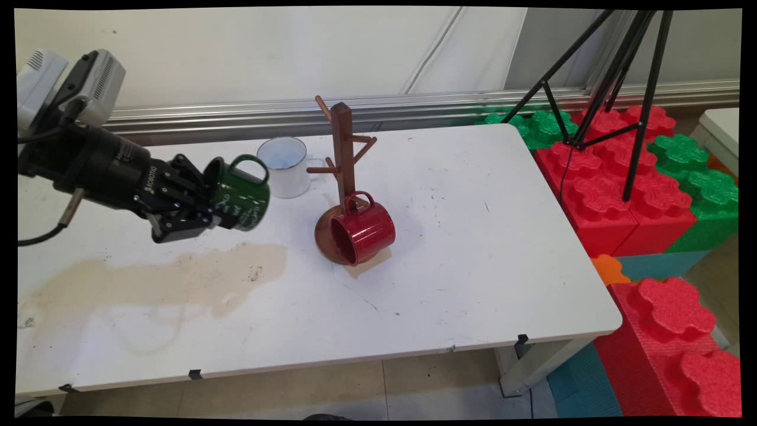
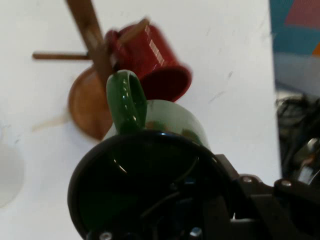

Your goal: Place the picked object on the table

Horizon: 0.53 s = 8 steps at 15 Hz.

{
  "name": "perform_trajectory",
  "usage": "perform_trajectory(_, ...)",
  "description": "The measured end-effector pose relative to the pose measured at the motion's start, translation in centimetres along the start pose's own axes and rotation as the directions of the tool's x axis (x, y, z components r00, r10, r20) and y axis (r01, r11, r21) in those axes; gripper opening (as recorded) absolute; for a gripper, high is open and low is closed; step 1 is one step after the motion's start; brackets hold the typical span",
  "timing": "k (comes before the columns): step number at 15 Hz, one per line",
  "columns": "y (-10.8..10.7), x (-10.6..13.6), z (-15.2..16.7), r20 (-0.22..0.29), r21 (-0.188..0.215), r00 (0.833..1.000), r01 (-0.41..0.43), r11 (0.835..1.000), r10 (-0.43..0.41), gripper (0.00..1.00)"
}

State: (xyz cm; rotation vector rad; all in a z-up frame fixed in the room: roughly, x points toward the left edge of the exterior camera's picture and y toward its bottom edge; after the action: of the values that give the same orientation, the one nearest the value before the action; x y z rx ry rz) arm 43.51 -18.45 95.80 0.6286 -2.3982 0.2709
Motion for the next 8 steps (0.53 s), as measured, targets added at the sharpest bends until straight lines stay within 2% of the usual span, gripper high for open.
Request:
perform_trajectory(5, -2.2, -0.2, 0.1, 0.08, 0.026, 0.995, -0.059, 0.998, 0.057, 0.0)
perform_trajectory(8, -4.4, 0.0, 1.1, 0.142, 0.058, 0.986, -0.092, 0.994, 0.083, 0.0)
